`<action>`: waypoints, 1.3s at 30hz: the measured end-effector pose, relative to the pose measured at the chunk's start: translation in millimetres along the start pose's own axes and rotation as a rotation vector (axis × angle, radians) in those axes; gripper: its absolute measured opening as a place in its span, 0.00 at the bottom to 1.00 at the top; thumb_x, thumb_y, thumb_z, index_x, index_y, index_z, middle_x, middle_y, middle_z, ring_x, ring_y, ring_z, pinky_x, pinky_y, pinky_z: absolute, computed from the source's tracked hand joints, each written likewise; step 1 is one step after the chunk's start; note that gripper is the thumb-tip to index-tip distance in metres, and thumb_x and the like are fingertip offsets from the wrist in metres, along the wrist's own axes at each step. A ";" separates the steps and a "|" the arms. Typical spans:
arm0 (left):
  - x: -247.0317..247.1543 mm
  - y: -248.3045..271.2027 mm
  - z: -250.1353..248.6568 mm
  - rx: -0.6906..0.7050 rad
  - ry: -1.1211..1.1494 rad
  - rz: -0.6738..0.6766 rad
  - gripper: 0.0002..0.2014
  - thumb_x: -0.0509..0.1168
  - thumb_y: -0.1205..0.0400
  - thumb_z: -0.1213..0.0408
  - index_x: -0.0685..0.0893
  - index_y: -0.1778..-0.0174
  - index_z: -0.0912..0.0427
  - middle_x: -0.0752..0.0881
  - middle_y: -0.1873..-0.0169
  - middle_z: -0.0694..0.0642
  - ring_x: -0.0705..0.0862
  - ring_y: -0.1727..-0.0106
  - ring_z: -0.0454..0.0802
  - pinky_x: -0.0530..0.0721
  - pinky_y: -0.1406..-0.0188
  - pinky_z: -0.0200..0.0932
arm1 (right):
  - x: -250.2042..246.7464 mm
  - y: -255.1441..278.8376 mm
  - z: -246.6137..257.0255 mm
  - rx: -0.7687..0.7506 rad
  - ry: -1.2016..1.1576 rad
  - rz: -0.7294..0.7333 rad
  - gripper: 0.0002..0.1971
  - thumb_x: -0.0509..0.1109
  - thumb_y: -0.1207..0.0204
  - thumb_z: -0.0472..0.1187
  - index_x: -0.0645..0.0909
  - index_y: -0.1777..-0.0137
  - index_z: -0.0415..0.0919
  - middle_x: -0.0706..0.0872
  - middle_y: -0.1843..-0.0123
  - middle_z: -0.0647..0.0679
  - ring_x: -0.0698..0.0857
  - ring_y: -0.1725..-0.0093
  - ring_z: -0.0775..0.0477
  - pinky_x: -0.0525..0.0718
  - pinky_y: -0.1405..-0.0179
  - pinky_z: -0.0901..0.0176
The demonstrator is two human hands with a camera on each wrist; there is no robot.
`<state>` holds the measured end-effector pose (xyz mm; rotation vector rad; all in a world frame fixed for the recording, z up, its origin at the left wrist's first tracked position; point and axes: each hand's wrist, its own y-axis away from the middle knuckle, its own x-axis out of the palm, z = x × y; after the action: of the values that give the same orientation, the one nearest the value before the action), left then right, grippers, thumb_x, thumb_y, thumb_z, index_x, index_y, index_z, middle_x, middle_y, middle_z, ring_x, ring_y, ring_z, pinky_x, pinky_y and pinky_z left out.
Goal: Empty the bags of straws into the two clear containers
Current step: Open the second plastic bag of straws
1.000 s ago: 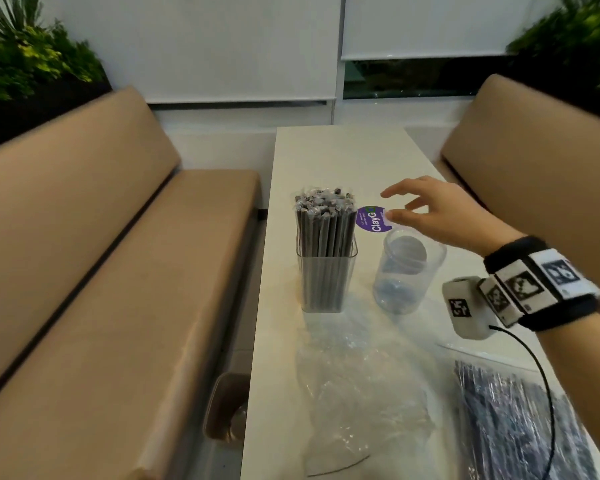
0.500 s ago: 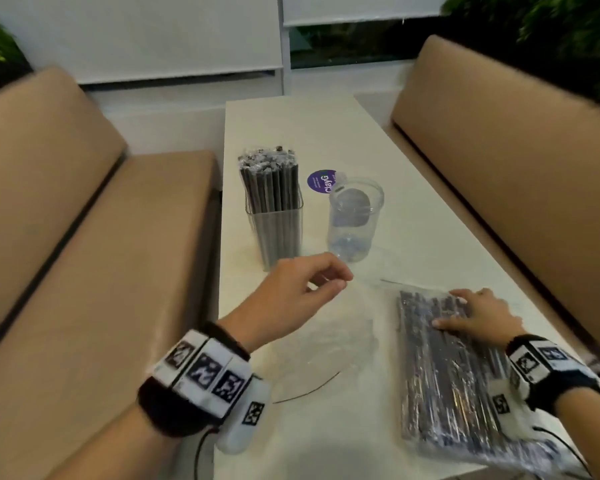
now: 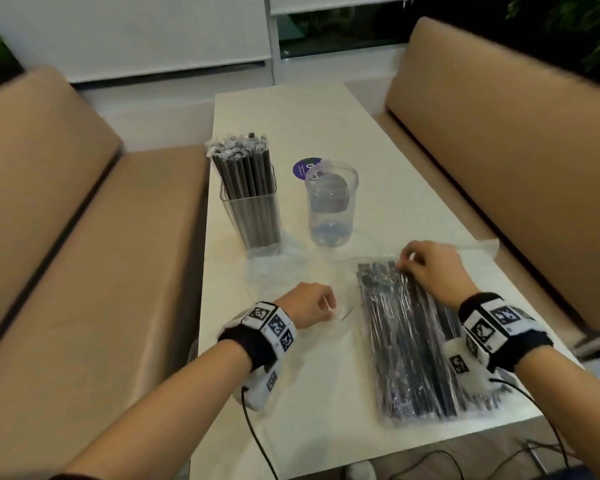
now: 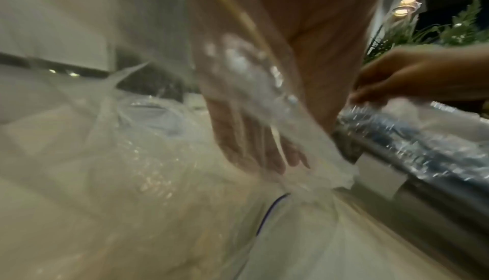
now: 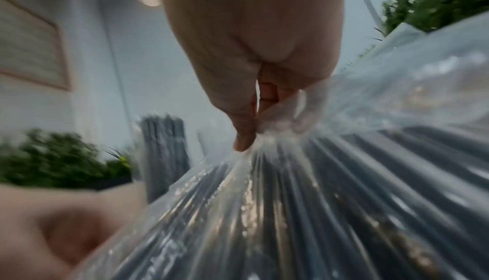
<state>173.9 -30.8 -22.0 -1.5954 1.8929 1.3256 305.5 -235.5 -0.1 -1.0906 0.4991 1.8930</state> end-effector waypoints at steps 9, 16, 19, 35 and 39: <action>-91.8 54.0 -41.7 0.083 0.826 -0.313 0.27 0.49 0.13 0.42 0.89 0.51 0.56 0.88 0.53 0.58 0.84 0.53 0.51 0.84 0.54 0.34 | -69.3 10.0 97.6 -0.687 -0.045 0.012 0.03 0.74 0.26 0.40 0.86 0.58 0.41 0.83 0.63 0.58 0.77 0.65 0.62 0.73 0.63 0.71; -135.5 81.8 -74.9 0.226 0.640 -0.297 0.11 0.69 0.19 0.69 0.87 0.47 0.74 0.88 0.61 0.62 0.84 0.66 0.46 0.83 0.69 0.30 | -84.8 11.1 121.9 -0.769 -0.071 -0.036 0.05 0.76 0.30 0.42 0.90 0.58 0.42 0.82 0.62 0.51 0.80 0.64 0.53 0.79 0.61 0.58; -130.9 84.2 -76.9 0.201 0.674 -0.369 0.09 0.69 0.19 0.71 0.86 0.49 0.76 0.87 0.66 0.61 0.84 0.73 0.41 0.83 0.73 0.29 | -85.5 12.9 122.8 -0.606 -0.171 -0.001 0.05 0.80 0.32 0.41 0.88 0.57 0.46 0.82 0.64 0.54 0.81 0.65 0.54 0.81 0.61 0.59; -105.6 90.3 -99.6 0.157 0.813 -0.564 0.04 0.66 0.17 0.72 0.84 0.55 0.70 0.88 0.68 0.64 0.88 0.71 0.49 0.93 0.64 0.46 | -86.6 6.9 139.1 -0.019 -0.956 0.291 0.11 0.67 0.20 0.34 0.77 0.65 0.33 0.75 0.74 0.44 0.76 0.76 0.52 0.83 0.71 0.62; -103.2 96.2 -98.3 0.169 0.965 -0.357 0.16 0.71 0.20 0.63 0.83 0.44 0.72 0.92 0.58 0.64 0.93 0.58 0.57 0.92 0.51 0.52 | -80.6 11.2 140.6 -0.102 -0.803 0.309 0.15 0.63 0.16 0.40 0.84 0.61 0.35 0.84 0.69 0.43 0.80 0.70 0.52 0.82 0.67 0.61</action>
<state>149.6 -55.0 146.5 -2.5770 1.9154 0.2034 246.1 -184.3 142.1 -0.2426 0.1058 2.4391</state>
